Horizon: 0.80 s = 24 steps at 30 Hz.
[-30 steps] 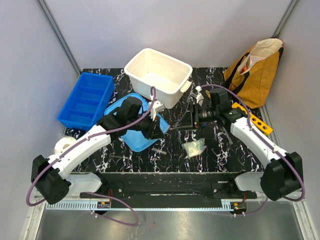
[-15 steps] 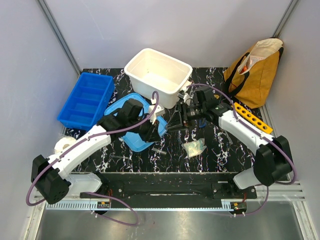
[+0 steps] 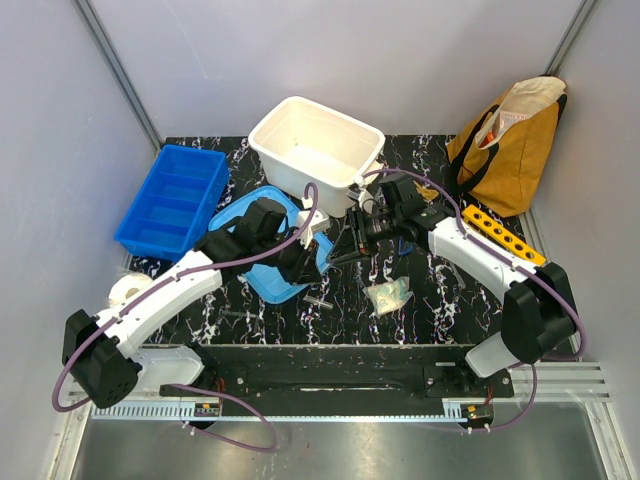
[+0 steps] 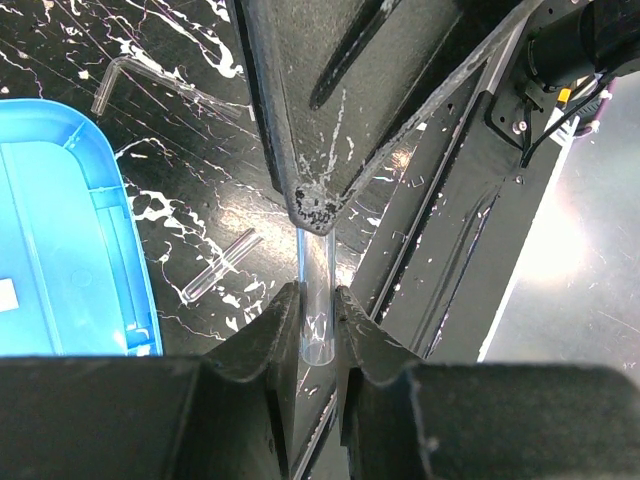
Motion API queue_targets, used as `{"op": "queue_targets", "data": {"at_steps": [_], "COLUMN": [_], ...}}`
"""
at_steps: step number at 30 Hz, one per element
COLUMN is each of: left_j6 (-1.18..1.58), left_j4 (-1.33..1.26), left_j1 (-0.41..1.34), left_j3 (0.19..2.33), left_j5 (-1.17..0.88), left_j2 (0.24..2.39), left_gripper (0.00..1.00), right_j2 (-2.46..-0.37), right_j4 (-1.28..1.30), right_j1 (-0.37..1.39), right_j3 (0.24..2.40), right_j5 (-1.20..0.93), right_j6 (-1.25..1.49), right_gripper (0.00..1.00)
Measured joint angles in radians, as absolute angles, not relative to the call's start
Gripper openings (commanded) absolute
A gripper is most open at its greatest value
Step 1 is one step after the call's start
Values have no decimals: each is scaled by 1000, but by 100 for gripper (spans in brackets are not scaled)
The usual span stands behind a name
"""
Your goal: Organize the chemistry lab equipment
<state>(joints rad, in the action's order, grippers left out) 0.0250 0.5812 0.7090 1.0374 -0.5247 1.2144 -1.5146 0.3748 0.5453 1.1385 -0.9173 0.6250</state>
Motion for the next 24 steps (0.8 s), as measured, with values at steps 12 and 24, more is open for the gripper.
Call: {"op": "queue_targets", "data": {"at_steps": [12, 24], "left_j6": [25, 38], "left_j4": [582, 575], "left_j1": [709, 712], "left_j3": [1037, 1037], "left_j5": [-520, -472], "left_j2": [1214, 1179], "left_gripper": [17, 97], "right_j2": [-1512, -1455], "right_j4": [333, 319], "right_j1": [548, 533], "right_j3": [1129, 1085], "right_j5": [-927, -797], "right_j6": [641, 699], "right_gripper": [18, 12]}}
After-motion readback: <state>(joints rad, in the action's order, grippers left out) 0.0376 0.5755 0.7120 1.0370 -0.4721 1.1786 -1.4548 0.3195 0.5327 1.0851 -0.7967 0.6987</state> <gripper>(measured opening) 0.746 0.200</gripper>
